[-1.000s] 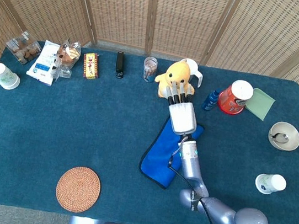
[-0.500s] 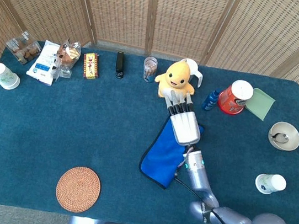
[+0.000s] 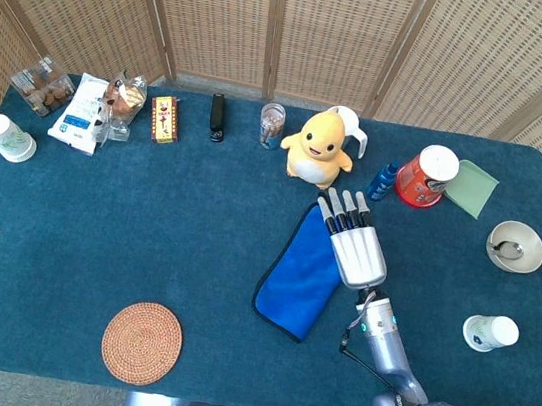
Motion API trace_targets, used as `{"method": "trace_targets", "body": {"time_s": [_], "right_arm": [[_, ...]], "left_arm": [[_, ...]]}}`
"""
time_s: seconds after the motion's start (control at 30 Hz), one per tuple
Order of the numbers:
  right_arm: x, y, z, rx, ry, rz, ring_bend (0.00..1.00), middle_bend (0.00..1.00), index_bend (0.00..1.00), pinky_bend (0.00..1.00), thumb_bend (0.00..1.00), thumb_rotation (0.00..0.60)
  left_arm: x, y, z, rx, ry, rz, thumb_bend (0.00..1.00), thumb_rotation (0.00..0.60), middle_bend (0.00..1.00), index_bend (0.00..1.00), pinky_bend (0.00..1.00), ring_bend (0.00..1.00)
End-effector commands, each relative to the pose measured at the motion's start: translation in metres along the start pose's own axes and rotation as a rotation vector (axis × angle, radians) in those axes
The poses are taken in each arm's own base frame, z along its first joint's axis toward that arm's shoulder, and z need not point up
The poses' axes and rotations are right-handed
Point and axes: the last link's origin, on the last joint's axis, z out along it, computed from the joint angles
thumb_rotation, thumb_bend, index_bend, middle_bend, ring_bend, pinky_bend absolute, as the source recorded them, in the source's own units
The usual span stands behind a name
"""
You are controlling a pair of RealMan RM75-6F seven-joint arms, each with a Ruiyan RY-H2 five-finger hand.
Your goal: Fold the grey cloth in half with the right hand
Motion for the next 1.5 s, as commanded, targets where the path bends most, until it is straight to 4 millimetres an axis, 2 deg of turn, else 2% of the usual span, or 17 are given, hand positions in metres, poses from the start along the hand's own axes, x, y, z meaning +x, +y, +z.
{"method": "trace_targets", "body": {"time_s": [0.03, 0.43, 0.8, 1.0, 1.23, 1.5], "right_arm": [[-0.002, 0.0, -0.003, 0.001, -0.005, 0.002, 0.0, 0.0, 0.0, 0.17, 0.0, 0.6], [-0.027, 0.003, -0.009, -0.021, -0.06, -0.012, 0.0, 0.0, 0.0, 0.17, 0.0, 0.6], [-0.049, 0.015, -0.028, -0.013, -0.103, -0.043, 0.0, 0.0, 0.0, 0.17, 0.0, 0.6], [-0.047, 0.017, -0.027, -0.018, -0.086, -0.046, 0.0, 0.0, 0.0, 0.17, 0.0, 0.6], [-0.032, 0.023, -0.022, -0.027, -0.038, -0.046, 0.0, 0.0, 0.0, 0.17, 0.0, 0.6], [-0.028, 0.011, -0.018, -0.01, -0.037, -0.038, 0.0, 0.0, 0.0, 0.17, 0.0, 0.6]], "left_arm": [[0.0, 0.0, -0.001, -0.002, 0.002, 0.0, 0.12, 0.6, 0.0, 0.0, 0.0, 0.0], [0.002, -0.002, -0.003, 0.002, 0.011, -0.006, 0.12, 0.6, 0.0, 0.0, 0.0, 0.0], [0.0, 0.0, 0.0, 0.001, 0.0, 0.0, 0.12, 0.6, 0.0, 0.0, 0.0, 0.0], [-0.001, 0.0, -0.001, 0.006, 0.001, 0.001, 0.12, 0.6, 0.0, 0.0, 0.0, 0.0], [-0.002, 0.0, 0.001, 0.007, -0.004, 0.006, 0.12, 0.6, 0.0, 0.0, 0.0, 0.0], [-0.003, 0.001, 0.001, 0.009, -0.006, 0.01, 0.12, 0.6, 0.0, 0.0, 0.0, 0.0]]}}
